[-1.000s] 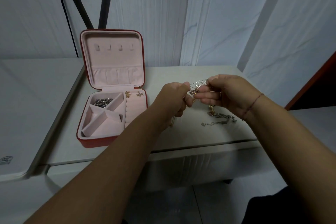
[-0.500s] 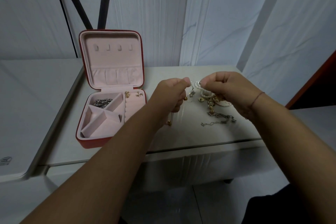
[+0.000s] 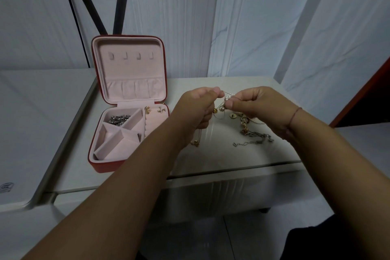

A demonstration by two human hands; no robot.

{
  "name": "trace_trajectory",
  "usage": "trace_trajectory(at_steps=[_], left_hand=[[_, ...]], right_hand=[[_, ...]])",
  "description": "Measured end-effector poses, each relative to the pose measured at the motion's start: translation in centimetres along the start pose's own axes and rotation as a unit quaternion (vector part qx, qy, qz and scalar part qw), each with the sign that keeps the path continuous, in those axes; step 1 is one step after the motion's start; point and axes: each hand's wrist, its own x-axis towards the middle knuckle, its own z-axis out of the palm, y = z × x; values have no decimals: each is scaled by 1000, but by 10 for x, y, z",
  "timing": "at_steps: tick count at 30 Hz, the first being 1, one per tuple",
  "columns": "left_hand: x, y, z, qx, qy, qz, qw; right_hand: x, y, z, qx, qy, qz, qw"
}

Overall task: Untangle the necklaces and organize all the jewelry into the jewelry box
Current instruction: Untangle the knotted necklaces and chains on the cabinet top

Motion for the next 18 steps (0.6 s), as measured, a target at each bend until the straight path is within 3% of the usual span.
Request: trace_trajectory(at_steps=[5, 9, 18], left_hand=[[2, -3, 0, 145, 55, 38, 987], [2, -5, 2, 178, 64, 63, 980], [3, -7, 2, 198, 84, 81, 973]], right_hand=[[-1, 1, -3, 71, -54, 41, 995], [-1, 2, -4, 83, -74, 52, 992], [1, 9, -8, -44, 16, 16, 999]])
